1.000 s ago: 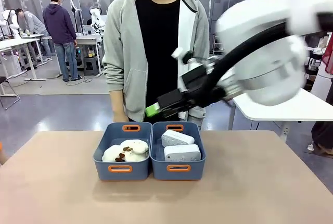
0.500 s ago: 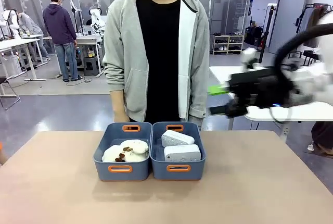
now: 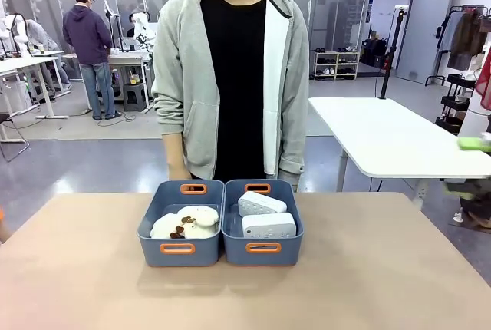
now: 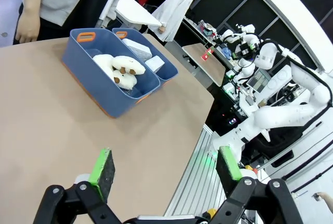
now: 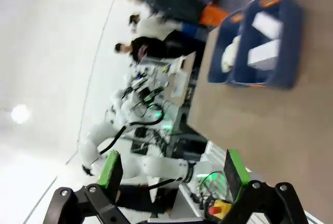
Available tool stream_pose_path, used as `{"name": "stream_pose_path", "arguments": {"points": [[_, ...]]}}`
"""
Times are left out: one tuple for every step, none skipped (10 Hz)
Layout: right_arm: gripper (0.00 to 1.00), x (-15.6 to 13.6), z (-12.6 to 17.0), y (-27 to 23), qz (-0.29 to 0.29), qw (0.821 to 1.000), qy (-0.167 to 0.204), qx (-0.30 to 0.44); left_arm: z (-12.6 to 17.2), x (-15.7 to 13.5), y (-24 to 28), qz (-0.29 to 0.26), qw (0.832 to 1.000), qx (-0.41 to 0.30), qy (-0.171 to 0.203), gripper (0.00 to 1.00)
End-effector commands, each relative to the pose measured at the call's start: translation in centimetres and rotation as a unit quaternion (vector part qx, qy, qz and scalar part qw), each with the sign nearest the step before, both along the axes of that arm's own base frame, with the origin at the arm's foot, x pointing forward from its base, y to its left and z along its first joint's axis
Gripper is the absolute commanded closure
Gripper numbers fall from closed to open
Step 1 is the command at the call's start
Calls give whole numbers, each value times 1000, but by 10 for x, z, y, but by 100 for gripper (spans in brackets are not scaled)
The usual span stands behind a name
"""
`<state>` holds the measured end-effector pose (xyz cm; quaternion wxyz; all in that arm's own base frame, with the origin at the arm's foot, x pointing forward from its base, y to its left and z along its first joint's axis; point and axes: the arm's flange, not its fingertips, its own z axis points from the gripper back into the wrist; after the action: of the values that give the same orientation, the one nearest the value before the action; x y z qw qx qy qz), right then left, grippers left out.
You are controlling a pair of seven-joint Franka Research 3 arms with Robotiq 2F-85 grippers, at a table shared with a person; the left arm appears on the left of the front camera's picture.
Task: Sort the digital clocks into the basket.
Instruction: Pick up the Digital clock from the table and place it into the empty Plastic storage basket.
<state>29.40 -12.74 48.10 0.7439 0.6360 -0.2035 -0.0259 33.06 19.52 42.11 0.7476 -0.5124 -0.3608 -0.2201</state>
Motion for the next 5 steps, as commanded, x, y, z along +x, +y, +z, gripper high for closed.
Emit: {"name": "stream_pose_path", "arguments": {"points": [[0, -39, 1, -17, -31, 999, -5, -35, 3, 1, -1, 4, 1000, -4, -2, 0], [0, -42, 0, -24, -41, 998, -20, -49, 3, 1, -1, 4, 1000, -4, -2, 0], [0, -33, -3, -26, -63, 995, -37, -72, 3, 1, -1, 4, 1000, -4, -2, 0], [0, -33, 3, -40, -45, 998, -4, -32, 3, 1, -1, 4, 1000, -4, -2, 0], [0, -33, 3, -40, -45, 998, -4, -32, 3, 1, -1, 4, 1000, -4, -2, 0]]}}
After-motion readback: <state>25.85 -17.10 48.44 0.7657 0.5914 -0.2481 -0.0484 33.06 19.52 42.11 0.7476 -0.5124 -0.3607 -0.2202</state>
